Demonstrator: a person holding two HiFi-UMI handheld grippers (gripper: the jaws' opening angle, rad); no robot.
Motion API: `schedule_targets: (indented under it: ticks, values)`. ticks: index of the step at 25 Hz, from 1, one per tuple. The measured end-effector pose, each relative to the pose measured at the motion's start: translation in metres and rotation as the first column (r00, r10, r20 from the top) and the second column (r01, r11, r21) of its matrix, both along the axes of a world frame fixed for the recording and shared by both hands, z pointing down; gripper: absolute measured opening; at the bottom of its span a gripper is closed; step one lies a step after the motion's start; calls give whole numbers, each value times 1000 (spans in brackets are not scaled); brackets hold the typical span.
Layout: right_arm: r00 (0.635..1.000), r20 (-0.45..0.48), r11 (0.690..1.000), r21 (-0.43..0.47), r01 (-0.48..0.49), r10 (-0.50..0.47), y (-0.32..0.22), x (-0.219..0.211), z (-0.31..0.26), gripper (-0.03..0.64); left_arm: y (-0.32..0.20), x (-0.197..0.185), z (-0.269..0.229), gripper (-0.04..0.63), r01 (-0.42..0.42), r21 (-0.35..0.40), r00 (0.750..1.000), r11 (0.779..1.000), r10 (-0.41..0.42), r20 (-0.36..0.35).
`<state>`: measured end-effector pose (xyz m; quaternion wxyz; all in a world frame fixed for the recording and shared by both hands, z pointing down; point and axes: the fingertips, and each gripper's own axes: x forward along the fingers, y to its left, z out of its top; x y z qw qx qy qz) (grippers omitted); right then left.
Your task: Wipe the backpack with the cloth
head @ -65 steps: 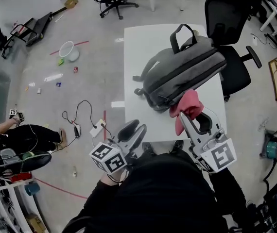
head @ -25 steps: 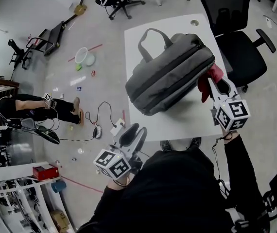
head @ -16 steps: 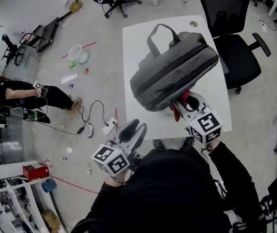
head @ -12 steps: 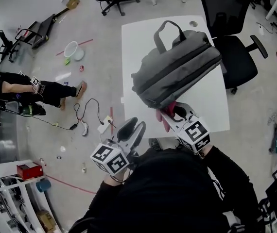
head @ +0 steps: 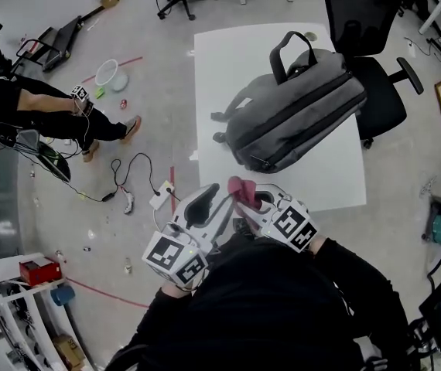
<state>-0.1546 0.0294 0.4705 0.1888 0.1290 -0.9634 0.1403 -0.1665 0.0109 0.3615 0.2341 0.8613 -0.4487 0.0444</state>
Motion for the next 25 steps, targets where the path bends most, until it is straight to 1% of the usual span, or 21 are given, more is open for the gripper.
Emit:
schedule_targets:
  ticks: [2, 3, 5, 6, 10, 12, 14, 17, 19, 21, 23, 25]
  values:
    - [999, -13, 999, -11, -32, 32, -8, 7, 4, 91, 0, 10, -7, 166, -46, 37, 997, 998, 43, 68]
    - [998, -17, 998, -17, -59, 59, -14, 14, 5, 91, 0, 17, -11, 166, -69, 50, 994, 996, 65, 84]
    - [993, -25, 993, -15, -117, 116, -31, 34, 7, 91, -1, 29, -17, 166, -93, 72, 992, 993, 86, 93]
    - [989, -30, 990, -5, -142, 142, -41, 44, 6, 91, -3, 34, -19, 166, -88, 87, 991, 992, 78, 104]
    - [976, -41, 976, 54, -212, 214, -77, 88, -3, 91, -16, 45, -32, 167, -25, 156, 982, 987, -6, 190]
    - [965, -30, 963, 67, -260, 262, -96, 111, -7, 91, -21, 53, -38, 175, -21, 177, 979, 984, -15, 201]
    - [947, -11, 945, 64, -321, 322, -119, 134, -10, 89, -25, 60, -41, 184, -24, 197, 981, 980, -15, 195]
    - [905, 23, 903, 63, -426, 425, -153, 172, -17, 89, -33, 64, -41, 213, 14, 200, 979, 980, -54, 198]
    - [864, 49, 861, 61, -504, 502, -172, 205, -23, 89, -35, 68, -40, 236, 41, 191, 976, 981, -80, 201]
    - [817, 73, 816, 44, -576, 573, -188, 239, -29, 89, -36, 72, -40, 242, 64, 181, 976, 981, -100, 196]
    - [777, 84, 778, 34, -628, 624, -203, 270, -34, 89, -38, 75, -39, 242, 90, 173, 975, 981, -122, 183]
    - [742, 93, 742, 42, -669, 664, -218, 297, -40, 89, -41, 76, -38, 242, 128, 169, 973, 977, -156, 168]
